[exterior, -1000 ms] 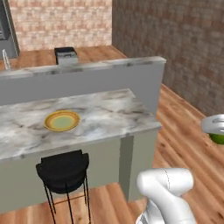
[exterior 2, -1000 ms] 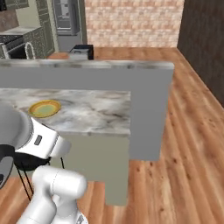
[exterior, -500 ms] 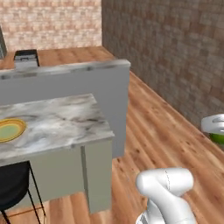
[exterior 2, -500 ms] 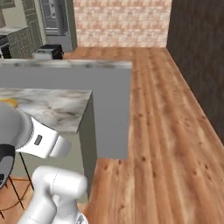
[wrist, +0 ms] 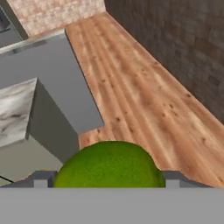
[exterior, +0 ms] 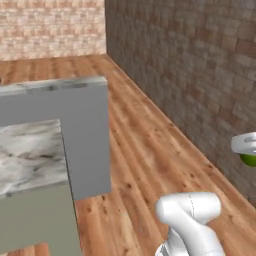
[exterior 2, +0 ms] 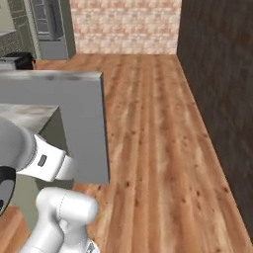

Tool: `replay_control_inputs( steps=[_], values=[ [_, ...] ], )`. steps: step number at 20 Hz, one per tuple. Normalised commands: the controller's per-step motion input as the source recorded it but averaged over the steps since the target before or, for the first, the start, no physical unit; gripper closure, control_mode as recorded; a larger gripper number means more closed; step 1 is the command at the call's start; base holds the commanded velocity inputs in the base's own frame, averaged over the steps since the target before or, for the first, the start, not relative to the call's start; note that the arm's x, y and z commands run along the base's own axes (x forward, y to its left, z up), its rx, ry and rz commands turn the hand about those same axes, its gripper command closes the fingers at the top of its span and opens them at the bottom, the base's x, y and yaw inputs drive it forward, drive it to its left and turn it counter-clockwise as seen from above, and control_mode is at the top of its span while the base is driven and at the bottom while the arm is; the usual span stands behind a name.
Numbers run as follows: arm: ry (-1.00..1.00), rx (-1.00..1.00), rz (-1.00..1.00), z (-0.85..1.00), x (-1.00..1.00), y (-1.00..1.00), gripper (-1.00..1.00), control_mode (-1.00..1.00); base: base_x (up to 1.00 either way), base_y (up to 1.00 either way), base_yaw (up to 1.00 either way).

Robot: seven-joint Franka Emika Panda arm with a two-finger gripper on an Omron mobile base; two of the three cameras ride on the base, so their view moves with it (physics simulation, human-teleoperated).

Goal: Transport the steak and lime to the fridge. Place the steak on the rack containing meat and place the lime on the rack containing the vegetable, ensuring meats and vegetables are on different racks.

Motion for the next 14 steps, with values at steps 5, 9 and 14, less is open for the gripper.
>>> replay_control_inputs(
  steps=[5, 9, 14],
  values=[
    [0.0, 0.0, 0.0, 0.0, 0.0, 0.0, 1.0, 1.0, 1.0, -1.0, 0.08],
    [0.0, 0.0, 0.0, 0.0, 0.0, 0.0, 1.0, 1.0, 1.0, -0.94, 0.1],
    [0.0, 0.0, 0.0, 0.0, 0.0, 0.0, 1.0, 1.0, 1.0, -0.91, 0.11]
  ],
)
